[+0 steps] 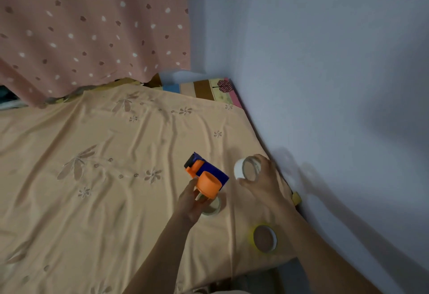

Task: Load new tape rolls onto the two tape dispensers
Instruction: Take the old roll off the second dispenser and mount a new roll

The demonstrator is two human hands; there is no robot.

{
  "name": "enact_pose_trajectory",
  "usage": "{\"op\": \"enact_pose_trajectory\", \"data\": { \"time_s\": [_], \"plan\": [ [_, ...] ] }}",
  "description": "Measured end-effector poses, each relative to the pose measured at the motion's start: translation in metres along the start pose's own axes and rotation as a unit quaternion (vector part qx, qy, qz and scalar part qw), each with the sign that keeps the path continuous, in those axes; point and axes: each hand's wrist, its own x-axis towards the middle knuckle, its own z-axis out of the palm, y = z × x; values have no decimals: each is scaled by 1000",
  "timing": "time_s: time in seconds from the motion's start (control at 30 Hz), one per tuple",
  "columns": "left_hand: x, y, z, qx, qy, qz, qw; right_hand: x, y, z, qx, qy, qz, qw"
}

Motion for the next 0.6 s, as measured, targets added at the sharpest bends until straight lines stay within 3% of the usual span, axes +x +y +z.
{"op": "enact_pose_trajectory", "data": {
  "time_s": [0.13, 0.33, 0.6],
  "plan": [
    [0, 4, -12, -17, 18, 5, 1000, 2, 37, 17, -132, -71, 81, 985],
    [-3, 7, -19, -36, 15, 0, 999, 5, 62, 53, -248, -161, 115, 948],
    [-5, 13, -30, -7, -9, 1, 1000, 0, 78, 77, -331, -158, 136, 921]
  ]
}}
